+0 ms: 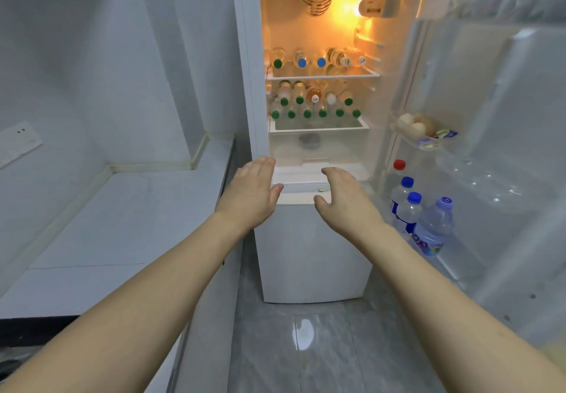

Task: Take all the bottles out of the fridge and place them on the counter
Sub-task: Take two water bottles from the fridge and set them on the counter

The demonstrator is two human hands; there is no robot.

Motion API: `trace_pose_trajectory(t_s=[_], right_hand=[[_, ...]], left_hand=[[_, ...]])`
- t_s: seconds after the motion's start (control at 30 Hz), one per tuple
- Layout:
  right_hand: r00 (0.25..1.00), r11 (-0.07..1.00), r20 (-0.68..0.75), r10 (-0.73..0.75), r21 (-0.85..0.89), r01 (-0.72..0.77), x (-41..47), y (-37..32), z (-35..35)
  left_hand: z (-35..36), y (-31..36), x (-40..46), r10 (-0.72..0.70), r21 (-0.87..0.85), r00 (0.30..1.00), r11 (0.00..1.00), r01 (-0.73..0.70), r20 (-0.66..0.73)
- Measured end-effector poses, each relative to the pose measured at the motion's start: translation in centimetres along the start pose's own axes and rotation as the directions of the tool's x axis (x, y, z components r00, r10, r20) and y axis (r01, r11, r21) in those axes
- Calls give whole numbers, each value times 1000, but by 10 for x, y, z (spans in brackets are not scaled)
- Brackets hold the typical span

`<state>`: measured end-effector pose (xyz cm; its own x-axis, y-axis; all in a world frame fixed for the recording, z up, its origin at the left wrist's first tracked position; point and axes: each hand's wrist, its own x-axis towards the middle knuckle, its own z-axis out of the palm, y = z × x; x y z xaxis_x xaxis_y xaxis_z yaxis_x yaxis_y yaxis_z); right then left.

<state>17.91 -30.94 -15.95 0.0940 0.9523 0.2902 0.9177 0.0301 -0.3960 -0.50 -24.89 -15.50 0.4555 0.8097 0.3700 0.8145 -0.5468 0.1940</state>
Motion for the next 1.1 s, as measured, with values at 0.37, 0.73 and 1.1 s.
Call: trace_pose_trajectory(t_s=[0.37,0.73,1.1], right_hand=[[996,997,-41,74,-16,-75,124,6,16],[993,997,-93,79,33,-77,227,48,12],[981,986,-189,53,166,-21,361,104,-3]], left_hand=[[17,-63,126,93,-9,995,996,-94,-36],[49,-72,244,155,-4,986,988,-156,-67],[64,-71,375,110,109,983,990,-94,-147]])
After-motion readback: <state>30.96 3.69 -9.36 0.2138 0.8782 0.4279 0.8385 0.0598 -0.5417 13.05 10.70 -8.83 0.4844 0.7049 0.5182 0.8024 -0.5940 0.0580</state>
